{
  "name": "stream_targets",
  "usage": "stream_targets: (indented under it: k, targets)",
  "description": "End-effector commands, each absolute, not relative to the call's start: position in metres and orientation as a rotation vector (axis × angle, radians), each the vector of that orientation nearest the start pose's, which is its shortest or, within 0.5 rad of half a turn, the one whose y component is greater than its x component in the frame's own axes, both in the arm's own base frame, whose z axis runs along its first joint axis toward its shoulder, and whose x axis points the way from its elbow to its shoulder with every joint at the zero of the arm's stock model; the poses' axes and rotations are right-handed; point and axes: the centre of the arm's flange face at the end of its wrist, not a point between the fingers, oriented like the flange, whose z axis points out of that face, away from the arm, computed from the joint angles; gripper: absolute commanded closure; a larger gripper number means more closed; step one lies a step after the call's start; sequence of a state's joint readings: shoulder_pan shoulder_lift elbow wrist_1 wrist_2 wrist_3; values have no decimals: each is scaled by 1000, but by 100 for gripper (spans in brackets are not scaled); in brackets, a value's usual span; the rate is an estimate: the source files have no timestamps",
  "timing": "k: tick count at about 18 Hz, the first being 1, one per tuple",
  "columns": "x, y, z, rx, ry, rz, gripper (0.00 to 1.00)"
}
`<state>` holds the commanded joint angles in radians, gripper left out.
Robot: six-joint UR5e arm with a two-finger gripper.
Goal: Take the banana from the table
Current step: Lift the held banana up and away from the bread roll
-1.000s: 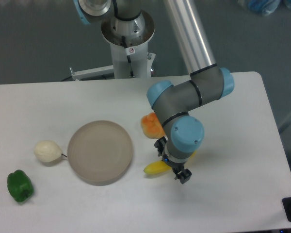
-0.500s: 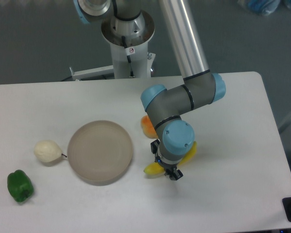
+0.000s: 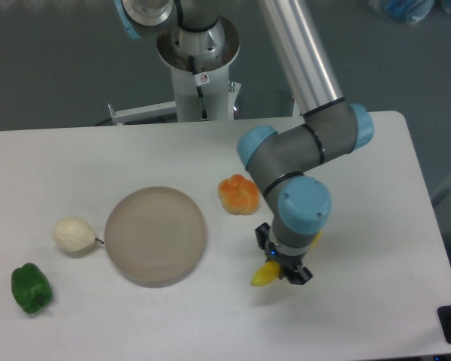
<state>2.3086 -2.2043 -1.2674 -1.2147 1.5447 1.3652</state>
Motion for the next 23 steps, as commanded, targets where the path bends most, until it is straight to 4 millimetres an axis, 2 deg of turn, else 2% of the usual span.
stream_targets:
  k: [4, 7, 11, 13, 15, 23]
  targets:
    - [-427, 618, 298, -2967, 882, 42, 100]
    - [-454, 606, 298, -2973, 822, 42, 100]
    - [-472, 606, 301, -2971, 802, 40, 100]
    - [-488, 602, 304, -2953, 779, 24, 100]
    - [-493, 599, 305, -2943, 772, 17, 100]
    - [-492, 592, 298, -3002, 789, 33, 100]
